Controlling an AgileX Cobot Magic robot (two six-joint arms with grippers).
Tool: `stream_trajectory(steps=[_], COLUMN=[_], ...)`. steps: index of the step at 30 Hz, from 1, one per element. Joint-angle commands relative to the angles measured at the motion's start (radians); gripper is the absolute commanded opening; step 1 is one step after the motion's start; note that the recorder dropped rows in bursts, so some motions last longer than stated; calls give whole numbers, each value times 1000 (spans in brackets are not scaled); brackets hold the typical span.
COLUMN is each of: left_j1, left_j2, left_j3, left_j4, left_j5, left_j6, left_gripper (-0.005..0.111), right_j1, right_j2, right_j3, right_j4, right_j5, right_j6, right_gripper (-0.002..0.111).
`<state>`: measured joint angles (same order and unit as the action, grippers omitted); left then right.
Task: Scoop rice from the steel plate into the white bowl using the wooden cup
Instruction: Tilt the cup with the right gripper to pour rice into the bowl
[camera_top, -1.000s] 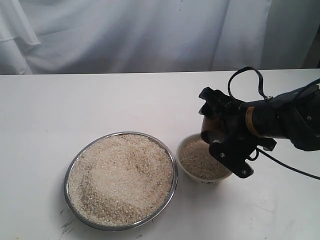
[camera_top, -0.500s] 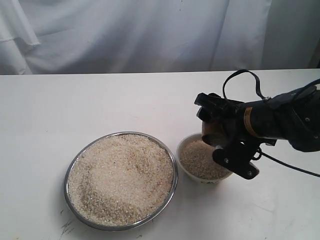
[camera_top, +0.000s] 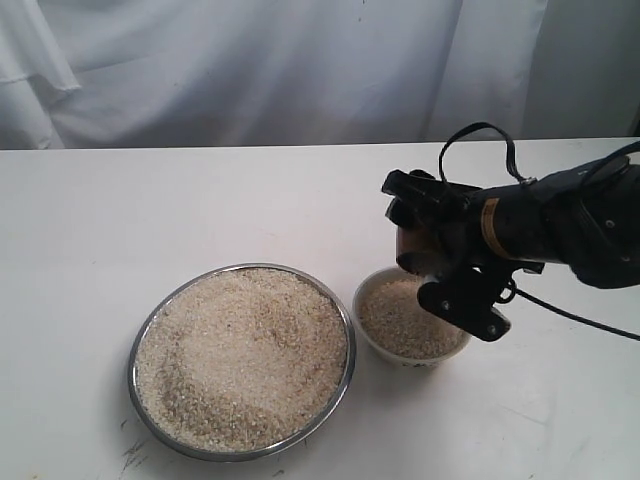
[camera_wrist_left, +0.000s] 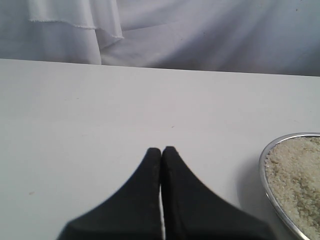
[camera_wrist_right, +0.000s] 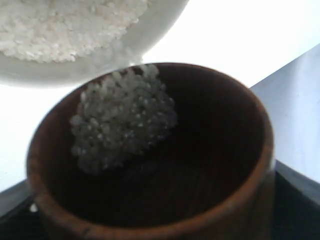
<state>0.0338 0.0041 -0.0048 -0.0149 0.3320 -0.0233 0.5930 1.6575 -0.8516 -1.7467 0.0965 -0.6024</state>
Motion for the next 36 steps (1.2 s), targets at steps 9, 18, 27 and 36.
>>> stream_trajectory(steps=[9,18,27,36], left_j1=[-3,-3,-3,-3], left_j2=[-4,-4,-4,-4], left_j3=[5,5,5,5], left_j4=[1,1,1,1], left_j5=[-13,-13,-13,-13], left_j6=[0,0,0,0], left_gripper=[0,0,0,0], right_j1=[4,6,6,6], right_j2=[-2,-2,-2,-2], right_j3=[-24,-27,-66,-66], right_j4=[2,2,2,2], right_j5=[22,38,28,28], right_j6=[-80,-130,-142,-189], right_gripper=[0,0,0,0])
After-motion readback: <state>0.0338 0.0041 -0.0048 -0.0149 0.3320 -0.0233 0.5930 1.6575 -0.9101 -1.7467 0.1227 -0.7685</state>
